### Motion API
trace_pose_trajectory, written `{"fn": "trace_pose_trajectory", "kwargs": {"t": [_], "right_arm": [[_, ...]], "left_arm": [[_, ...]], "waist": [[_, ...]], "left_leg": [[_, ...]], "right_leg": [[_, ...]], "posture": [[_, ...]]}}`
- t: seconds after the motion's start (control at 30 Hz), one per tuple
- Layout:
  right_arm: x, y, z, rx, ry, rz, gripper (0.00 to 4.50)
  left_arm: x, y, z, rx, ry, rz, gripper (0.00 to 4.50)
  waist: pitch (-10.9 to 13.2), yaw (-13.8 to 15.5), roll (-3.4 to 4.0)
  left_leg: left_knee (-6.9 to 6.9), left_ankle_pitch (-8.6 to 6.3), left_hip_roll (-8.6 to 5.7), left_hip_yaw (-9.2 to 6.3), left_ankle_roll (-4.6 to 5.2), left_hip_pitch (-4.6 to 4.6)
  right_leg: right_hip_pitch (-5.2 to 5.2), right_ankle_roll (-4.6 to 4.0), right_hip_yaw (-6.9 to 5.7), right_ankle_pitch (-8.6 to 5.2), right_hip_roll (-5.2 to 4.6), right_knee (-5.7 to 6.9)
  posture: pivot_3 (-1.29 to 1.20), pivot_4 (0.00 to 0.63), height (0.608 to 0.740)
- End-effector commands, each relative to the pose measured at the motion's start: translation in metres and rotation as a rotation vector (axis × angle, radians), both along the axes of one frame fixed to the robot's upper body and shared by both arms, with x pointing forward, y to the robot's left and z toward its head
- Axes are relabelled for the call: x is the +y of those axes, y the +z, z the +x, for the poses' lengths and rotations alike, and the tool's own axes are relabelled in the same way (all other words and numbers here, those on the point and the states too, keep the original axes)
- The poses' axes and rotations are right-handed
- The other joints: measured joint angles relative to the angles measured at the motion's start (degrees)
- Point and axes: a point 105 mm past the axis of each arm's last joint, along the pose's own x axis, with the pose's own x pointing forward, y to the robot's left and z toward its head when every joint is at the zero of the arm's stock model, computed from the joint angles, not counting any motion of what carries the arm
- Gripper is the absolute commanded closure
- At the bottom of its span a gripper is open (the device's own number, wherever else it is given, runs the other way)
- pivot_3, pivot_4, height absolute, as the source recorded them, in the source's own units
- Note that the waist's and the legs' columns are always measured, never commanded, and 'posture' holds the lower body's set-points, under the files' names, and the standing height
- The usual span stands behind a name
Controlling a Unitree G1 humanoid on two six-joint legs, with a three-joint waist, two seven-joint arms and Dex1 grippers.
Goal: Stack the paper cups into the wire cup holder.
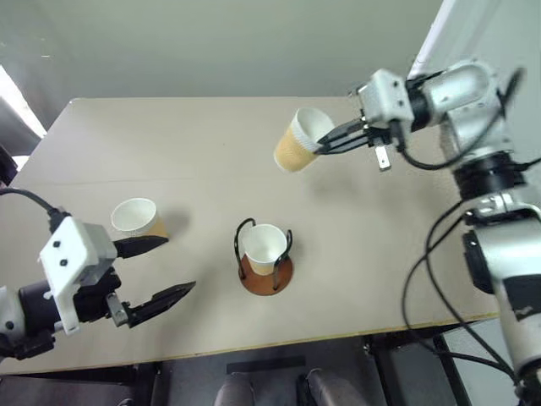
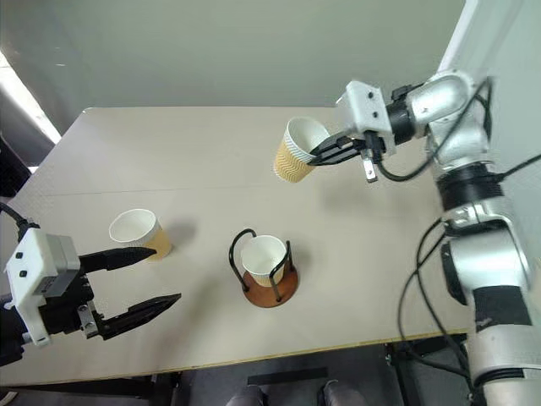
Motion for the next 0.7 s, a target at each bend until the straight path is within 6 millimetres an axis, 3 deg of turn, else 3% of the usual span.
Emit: {"fn": "trace_pose_trajectory", "kwargs": {"t": [0.03, 0.3, 0.7], "right_arm": [[0.014, -0.006, -0.041, 0.057, 0.161, -0.038, 4.48], [0.022, -0.02, -0.041, 0.033, 0.159, -0.07, 4.48], [0.034, -0.021, -0.047, -0.009, 0.212, -0.062, 4.48]], "left_arm": [[-0.004, 0.004, 0.004, -0.027, -0.031, 0.013, 0.0], [-0.005, 0.002, 0.007, -0.024, -0.037, 0.014, 0.0], [-0.007, 0.002, 0.003, -0.029, -0.035, 0.011, 0.0]], "waist": [[0.0, -0.2, -0.01], [0.0, -0.4, -0.05], [0.0, -0.4, -0.06]], "left_leg": [[0.02, -0.02, 0.02, 0.01, 0.0, 0.06], [0.03, -0.63, 0.13, 0.35, 1.11, 0.5], [0.01, -0.69, 0.13, 0.57, 1.21, 0.53]], "right_leg": [[0.05, -0.01, 0.02, 0.01, 0.07, 0.01], [0.14, -0.13, 0.27, 0.04, 0.38, 0.29], [-0.05, 0.0, 0.78, -0.03, 0.42, 0.37]], "posture": [[0.0, 0.15, 0.74], [0.0, 0.15, 0.74], [0.0, 0.15, 0.74]]}}
